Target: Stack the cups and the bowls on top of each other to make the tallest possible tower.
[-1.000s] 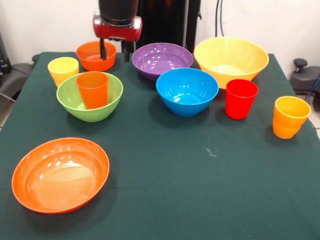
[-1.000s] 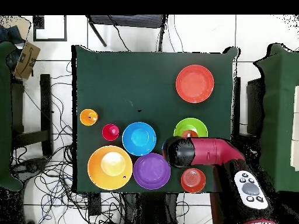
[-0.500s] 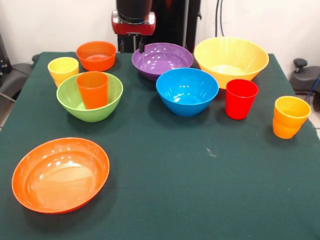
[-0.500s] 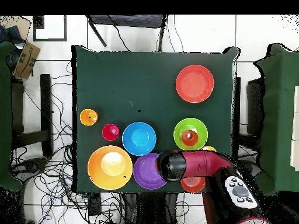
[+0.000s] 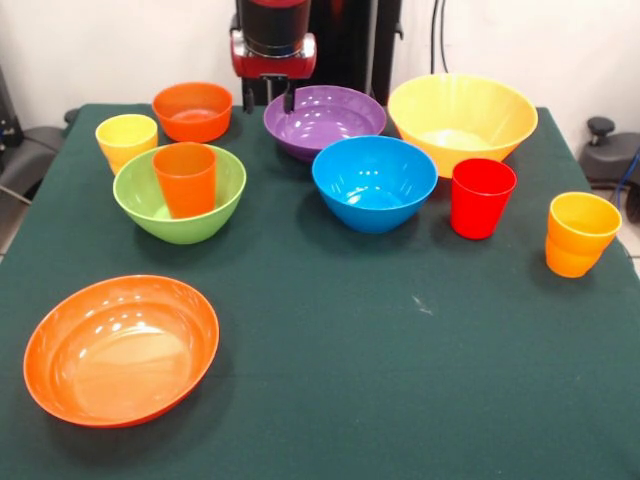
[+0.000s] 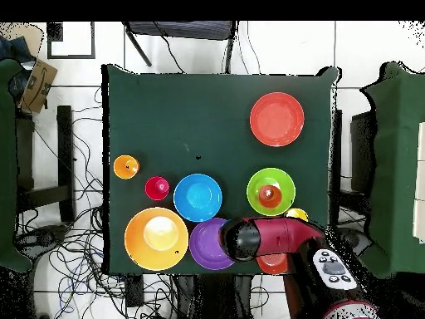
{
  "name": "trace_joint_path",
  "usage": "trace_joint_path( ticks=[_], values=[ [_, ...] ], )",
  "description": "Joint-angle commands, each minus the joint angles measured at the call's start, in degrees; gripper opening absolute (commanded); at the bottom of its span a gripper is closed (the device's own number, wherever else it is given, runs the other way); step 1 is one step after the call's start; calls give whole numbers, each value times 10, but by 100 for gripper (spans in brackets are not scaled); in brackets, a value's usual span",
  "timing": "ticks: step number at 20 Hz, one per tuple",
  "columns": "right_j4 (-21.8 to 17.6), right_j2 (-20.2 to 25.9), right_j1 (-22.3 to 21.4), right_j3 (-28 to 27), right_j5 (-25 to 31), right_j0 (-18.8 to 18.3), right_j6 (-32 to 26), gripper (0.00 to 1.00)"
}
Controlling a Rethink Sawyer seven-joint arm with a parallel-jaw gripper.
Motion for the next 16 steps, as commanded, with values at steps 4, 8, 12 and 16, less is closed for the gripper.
trace_joint_path(
  ticks=[4,8,12,16],
  values=[
    [-35,6,29,-11,-36,25,32,100],
    [-39,-2,33,-14,-41,28,33,100],
    [-42,-10,32,-10,-48,28,31,100],
    [-47,-15,35,-12,-53,26,27,100]
  ],
)
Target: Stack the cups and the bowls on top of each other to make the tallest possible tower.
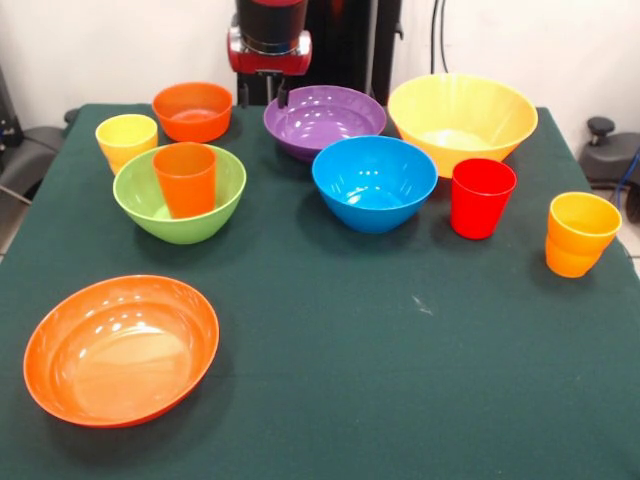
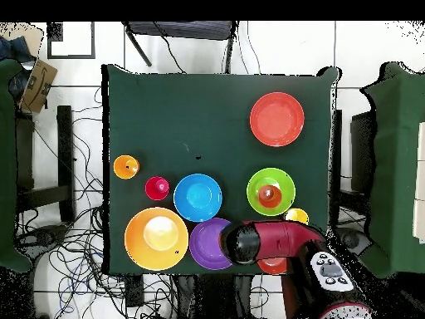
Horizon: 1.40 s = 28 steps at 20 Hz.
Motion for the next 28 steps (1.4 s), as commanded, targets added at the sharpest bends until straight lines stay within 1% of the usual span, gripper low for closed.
trace_joint_path(
  ticks=[1,9,18,28],
  values=[
    [-45,13,33,-13,-54,10,27,100],
    [-59,3,47,-21,-72,9,27,100],
    [-73,2,69,-33,-87,-3,18,100],
    [-75,10,73,-37,-88,-4,14,100]
  ],
)
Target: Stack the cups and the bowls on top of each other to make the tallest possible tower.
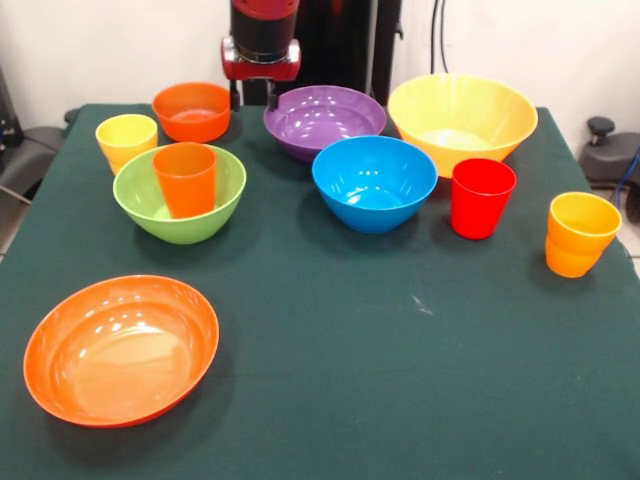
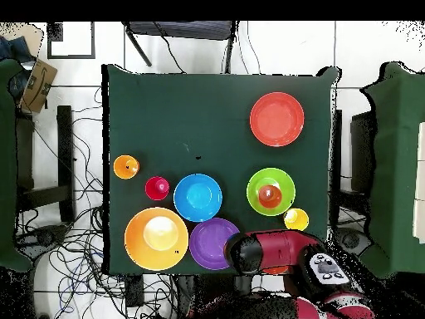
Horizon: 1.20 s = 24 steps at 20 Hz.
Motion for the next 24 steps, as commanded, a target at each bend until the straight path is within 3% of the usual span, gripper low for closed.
trace_joint_path(
  ticks=[1,13,20,24],
  values=[
    [-28,40,19,-37,-41,-2,14,100],
    [-31,39,15,-32,-45,-3,12,100],
    [-36,43,-10,-22,-26,-26,-14,100],
    [-49,35,-2,-29,-40,-32,-10,100]
  ],
)
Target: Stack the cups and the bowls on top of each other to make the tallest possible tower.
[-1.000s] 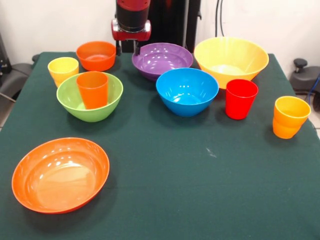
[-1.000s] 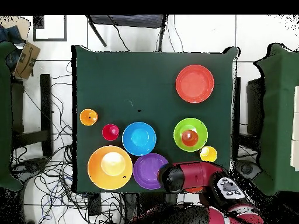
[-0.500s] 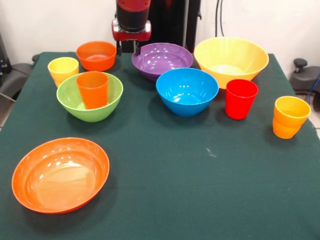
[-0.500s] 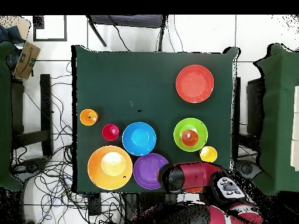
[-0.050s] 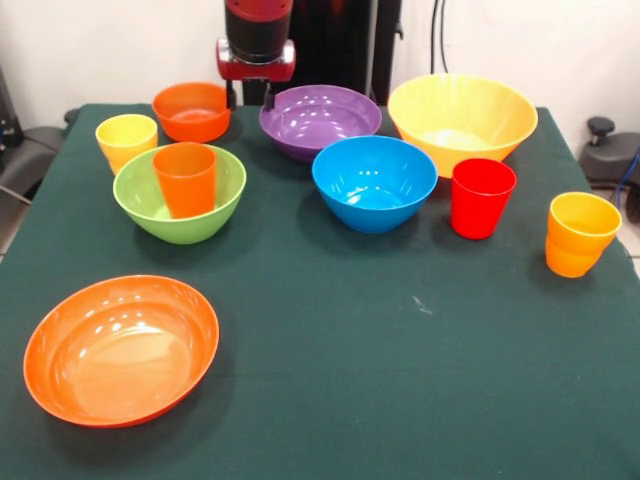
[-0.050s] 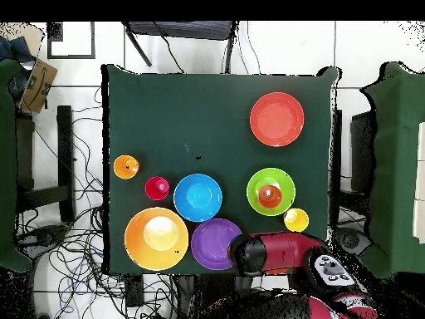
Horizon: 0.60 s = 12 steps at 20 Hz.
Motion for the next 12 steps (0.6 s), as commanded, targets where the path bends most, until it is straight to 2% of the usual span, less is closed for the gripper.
trace_joint_path(
  ticks=[1,8,12],
  values=[
    [-49,33,-3,-31,-45,-10,-6,100],
    [-70,23,11,-36,-69,-10,11,100],
    [-68,39,9,-28,-70,-26,3,100]
  ],
)
